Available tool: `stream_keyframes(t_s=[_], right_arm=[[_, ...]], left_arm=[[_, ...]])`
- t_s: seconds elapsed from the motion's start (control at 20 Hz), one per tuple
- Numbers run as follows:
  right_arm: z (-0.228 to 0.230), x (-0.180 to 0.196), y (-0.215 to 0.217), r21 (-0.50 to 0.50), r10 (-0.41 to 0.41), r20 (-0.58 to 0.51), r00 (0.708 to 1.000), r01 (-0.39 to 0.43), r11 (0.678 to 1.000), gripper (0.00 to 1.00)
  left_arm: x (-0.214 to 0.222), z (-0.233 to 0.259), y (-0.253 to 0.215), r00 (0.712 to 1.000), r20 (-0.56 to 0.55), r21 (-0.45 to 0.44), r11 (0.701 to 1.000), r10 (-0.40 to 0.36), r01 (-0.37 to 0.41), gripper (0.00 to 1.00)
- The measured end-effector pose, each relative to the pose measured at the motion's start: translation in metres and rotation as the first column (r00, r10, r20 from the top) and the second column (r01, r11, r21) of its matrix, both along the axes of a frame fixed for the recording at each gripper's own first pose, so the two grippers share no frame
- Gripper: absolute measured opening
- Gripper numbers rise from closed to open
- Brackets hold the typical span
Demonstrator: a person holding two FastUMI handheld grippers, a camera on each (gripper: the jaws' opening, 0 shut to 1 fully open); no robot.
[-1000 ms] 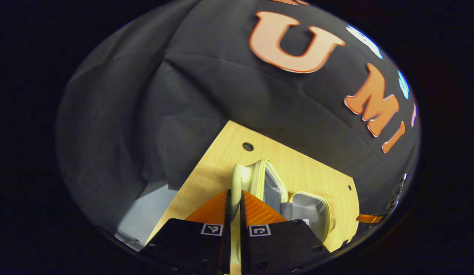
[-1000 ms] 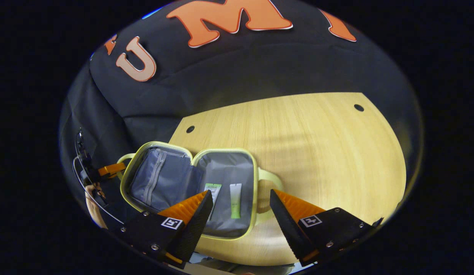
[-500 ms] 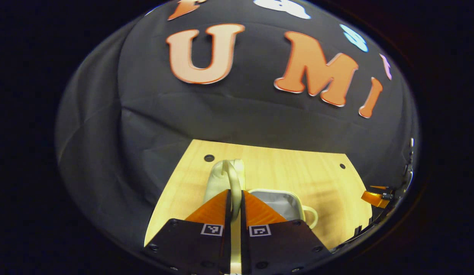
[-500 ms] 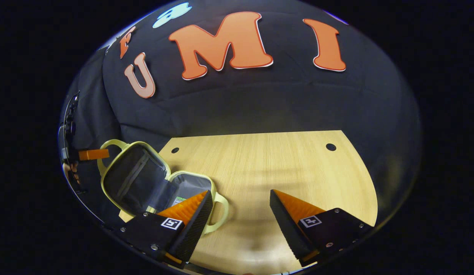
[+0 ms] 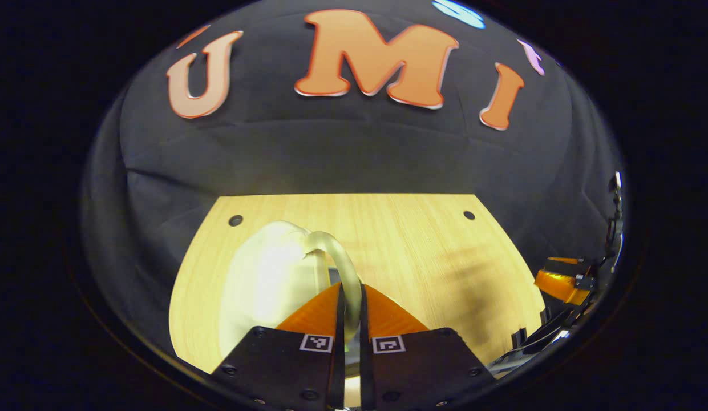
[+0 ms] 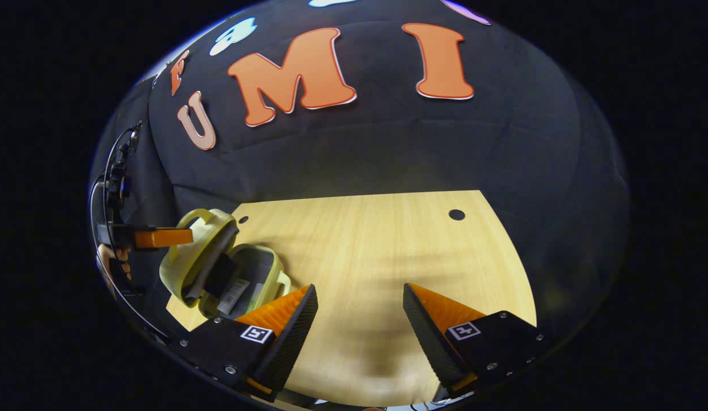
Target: First open the suitcase, pack the skin care products into it, and then close the suitcase.
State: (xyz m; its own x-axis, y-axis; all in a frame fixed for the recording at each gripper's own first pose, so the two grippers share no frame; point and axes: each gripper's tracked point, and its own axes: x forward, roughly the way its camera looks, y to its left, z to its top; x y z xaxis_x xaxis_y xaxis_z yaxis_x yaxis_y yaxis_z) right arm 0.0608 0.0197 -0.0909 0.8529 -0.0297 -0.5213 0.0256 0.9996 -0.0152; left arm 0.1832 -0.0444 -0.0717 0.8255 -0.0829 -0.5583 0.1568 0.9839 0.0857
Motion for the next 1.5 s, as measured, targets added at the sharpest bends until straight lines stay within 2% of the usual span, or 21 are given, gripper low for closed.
stream_keyframes(t_s=[0.25, 0.5, 0.65, 0.85, 0.95, 1.0, 1.05, 1.1, 1.25, 1.35, 1.5], right_arm=[[-0.008, -0.017, -0.042, 0.013, -0.049, -0.014, 0.999, 0.049, 0.999, 0.96], [-0.015, -0.027, -0.053, 0.006, -0.066, -0.035, 0.997, 0.067, 0.998, 0.96], [-0.018, -0.033, -0.050, 0.004, -0.062, -0.042, 0.997, 0.062, 0.998, 0.96], [-0.020, -0.039, -0.043, 0.001, -0.047, -0.052, 0.998, 0.047, 0.999, 0.96], [-0.018, -0.040, -0.041, 0.003, -0.041, -0.047, 0.998, 0.042, 0.999, 0.96], [-0.017, -0.040, -0.039, 0.004, -0.039, -0.042, 0.998, 0.039, 0.999, 0.96], [-0.017, -0.041, -0.038, 0.005, -0.034, -0.036, 0.999, 0.034, 0.999, 0.96], [-0.014, -0.040, -0.036, 0.006, -0.027, -0.029, 0.999, 0.027, 1.000, 0.96], [-0.008, -0.040, -0.032, -0.003, -0.019, 0.001, 1.000, 0.019, 1.000, 0.96], [0.005, -0.037, -0.026, -0.002, -0.016, 0.043, 0.999, 0.016, 1.000, 0.96], [0.030, -0.037, -0.019, -0.016, -0.013, 0.136, 0.991, 0.016, 1.000, 0.96]], left_arm=[[0.011, -0.069, -0.043, 0.996, -0.083, 0.078, 0.996, -0.031, 0.038, 0.11], [0.013, -0.110, -0.055, 0.991, -0.130, 0.088, 0.995, -0.028, 0.040, 0.11], [0.006, -0.140, -0.063, 0.985, -0.163, 0.122, 0.989, -0.060, 0.080, 0.11], [0.007, -0.140, -0.065, 0.987, -0.149, 0.173, 0.982, -0.055, 0.081, 0.11], [0.007, -0.139, -0.068, 0.989, -0.137, 0.163, 0.983, -0.058, 0.080, 0.12], [0.007, -0.134, -0.067, 0.992, -0.119, 0.152, 0.986, -0.046, 0.064, 0.22], [0.005, -0.123, -0.066, 0.996, -0.085, 0.140, 0.989, -0.035, 0.047, 0.24], [0.004, -0.112, -0.067, 0.998, -0.048, 0.123, 0.991, -0.037, 0.043, 0.40], [-0.005, -0.070, -0.077, 0.996, 0.080, 0.068, 0.997, -0.040, 0.035, 0.99], [-0.011, -0.031, -0.076, 0.983, 0.180, 0.023, 0.999, -0.027, 0.023, 0.98], [-0.024, 0.029, -0.073, 0.946, 0.324, -0.060, 0.998, -0.005, 0.026, 0.98]])
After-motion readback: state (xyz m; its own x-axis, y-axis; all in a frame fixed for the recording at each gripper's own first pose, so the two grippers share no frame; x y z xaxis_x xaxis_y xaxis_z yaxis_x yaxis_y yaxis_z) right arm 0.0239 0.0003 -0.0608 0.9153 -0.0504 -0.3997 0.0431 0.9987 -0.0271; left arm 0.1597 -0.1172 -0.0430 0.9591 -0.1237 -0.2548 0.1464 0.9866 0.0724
